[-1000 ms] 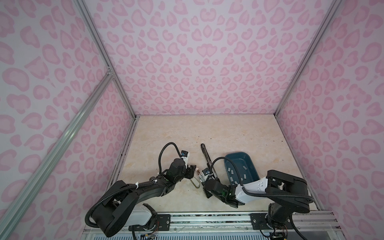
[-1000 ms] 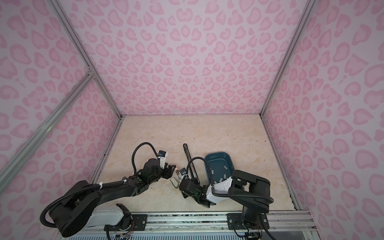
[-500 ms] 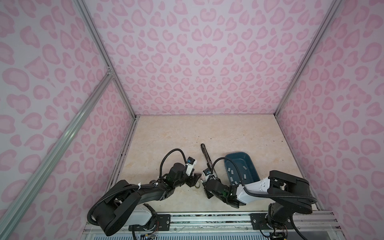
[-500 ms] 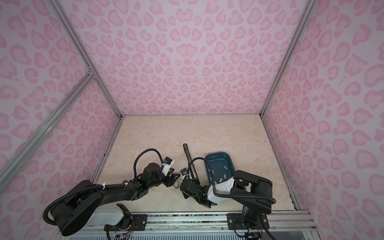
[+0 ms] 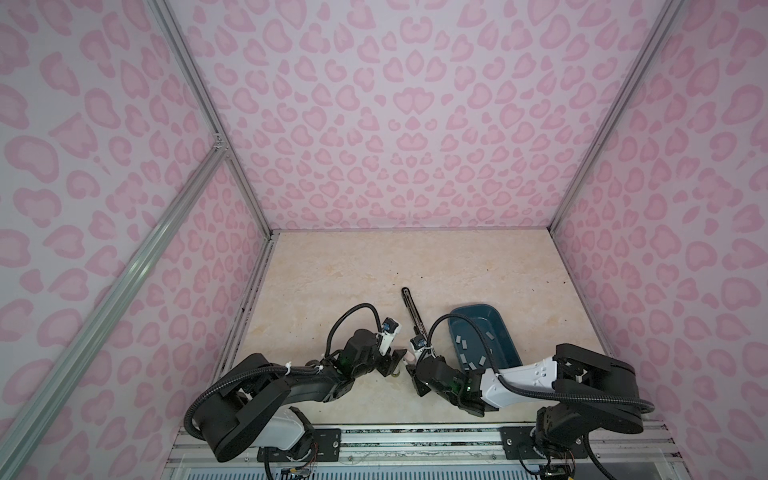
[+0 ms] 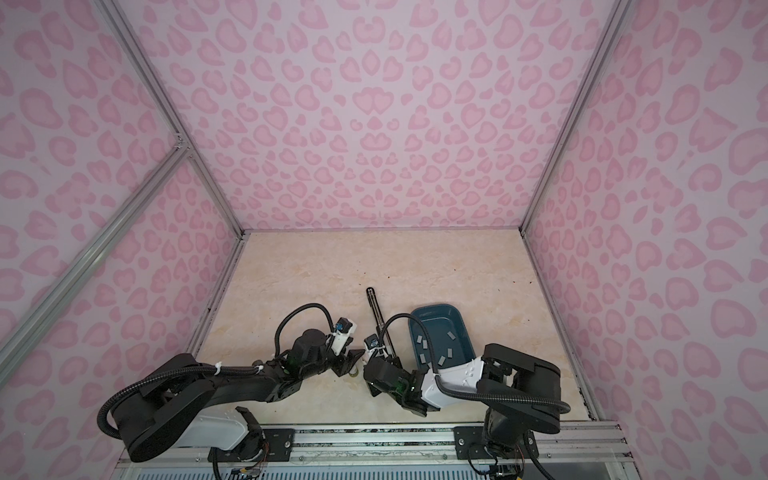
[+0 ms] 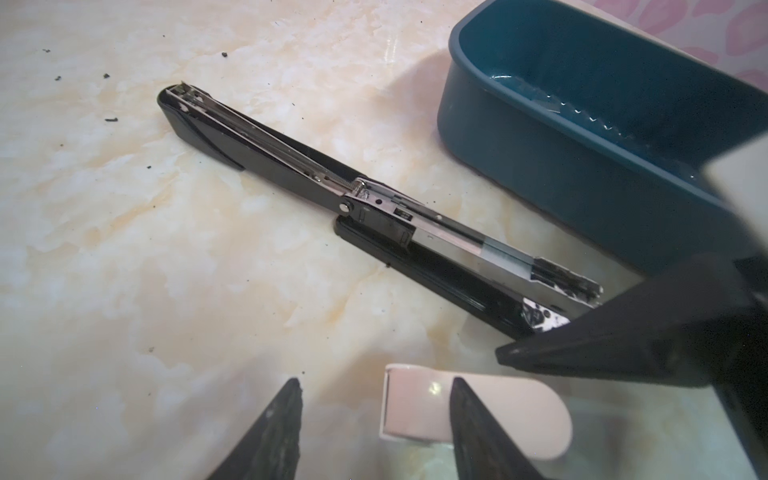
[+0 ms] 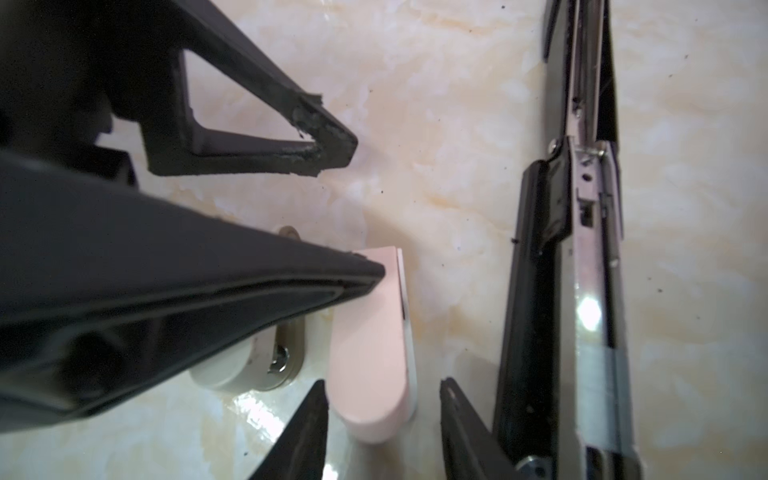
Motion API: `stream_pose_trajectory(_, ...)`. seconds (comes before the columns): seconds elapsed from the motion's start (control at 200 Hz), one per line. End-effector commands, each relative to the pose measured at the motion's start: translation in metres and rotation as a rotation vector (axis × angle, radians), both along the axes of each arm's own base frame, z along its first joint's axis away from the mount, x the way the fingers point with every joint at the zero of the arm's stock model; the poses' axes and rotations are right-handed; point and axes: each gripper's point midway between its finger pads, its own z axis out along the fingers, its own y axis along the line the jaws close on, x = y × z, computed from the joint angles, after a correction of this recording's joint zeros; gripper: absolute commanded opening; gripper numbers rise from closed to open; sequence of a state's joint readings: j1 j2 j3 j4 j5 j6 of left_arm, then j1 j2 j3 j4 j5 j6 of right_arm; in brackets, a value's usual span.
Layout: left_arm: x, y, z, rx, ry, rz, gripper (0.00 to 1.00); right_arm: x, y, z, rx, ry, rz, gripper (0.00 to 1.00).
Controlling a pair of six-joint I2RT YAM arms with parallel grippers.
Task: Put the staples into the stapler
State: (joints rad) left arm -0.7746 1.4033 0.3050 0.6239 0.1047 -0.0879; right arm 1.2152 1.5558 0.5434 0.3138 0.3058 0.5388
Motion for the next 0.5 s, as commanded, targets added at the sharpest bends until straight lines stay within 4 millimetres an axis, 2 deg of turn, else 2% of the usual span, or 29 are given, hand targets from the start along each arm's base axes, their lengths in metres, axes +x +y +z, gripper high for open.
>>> stream_pose_trajectory(0.0, 0.005, -0.005, 0.007, -0.012, -0.032, -0.004, 0.58, 0.0, -0.012, 0.005, -0.019, -0.015, -0.024, 0.46)
stream_pose_trajectory(0.165, 0.003, -0.008, 0.005, -0.006, -0.035, -0.017, 0.57, -0.002, -0.014, 0.029, 0.033, -0.032, -0.02, 0.36)
stream_pose_trajectory(0.285, 0.003, -0.01, 0.003, 0.013, -0.041, -0.018, 0.57, 0.0, -0.009, 0.046, 0.065, -0.042, -0.023, 0.33)
stream_pose_trajectory(0.37, 0.003, -0.013, 0.005, 0.019, -0.049, -0.024, 0.57, 0.003, -0.005, 0.049, 0.057, -0.039, -0.033, 0.3)
stream_pose_trajectory(0.495, -0.002, -0.018, 0.004, 0.022, -0.061, -0.046, 0.56, 0.007, -0.002, 0.041, 0.026, -0.03, -0.047, 0.26)
